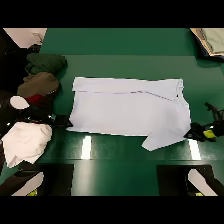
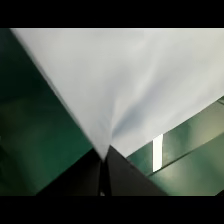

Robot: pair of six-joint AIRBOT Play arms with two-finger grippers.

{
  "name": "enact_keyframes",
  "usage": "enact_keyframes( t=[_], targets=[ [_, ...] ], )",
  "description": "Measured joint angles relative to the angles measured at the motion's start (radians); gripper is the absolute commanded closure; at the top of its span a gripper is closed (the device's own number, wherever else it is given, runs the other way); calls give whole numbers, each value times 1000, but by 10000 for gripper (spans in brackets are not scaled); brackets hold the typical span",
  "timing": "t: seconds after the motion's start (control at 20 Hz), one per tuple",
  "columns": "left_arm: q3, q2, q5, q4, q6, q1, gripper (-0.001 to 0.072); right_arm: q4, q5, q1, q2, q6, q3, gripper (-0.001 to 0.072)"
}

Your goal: Fold the shirts.

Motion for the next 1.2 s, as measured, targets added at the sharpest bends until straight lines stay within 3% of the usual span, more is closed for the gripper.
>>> enact_keyframes(
  t=[0.2,0.35,0.55,0.9,0.95,1.0,1.05,1.2],
  targets=[
    [6,143,-116,3,-73,0,686,-67,105,10,145,68,103,698],
    [41,164,-111,-20,-90,0,686,-24,97,21,163,96,191,698],
    [134,52,-4,-37,-73,0,685,8,8,110,29,107,317,698],
    [385,-312,193,-52,-59,0,684,35,-154,240,-351,123,570,695],
    [416,-355,212,-55,-59,0,589,40,-172,245,-399,125,610,641],
    [446,-397,235,-58,-58,0,238,52,-193,247,-441,127,645,432],
    [470,-430,262,-61,-58,0,45,65,-215,247,-481,128,679,245],
    [522,-484,337,-70,-76,0,121,152,-269,226,-592,130,792,234]
  ],
)
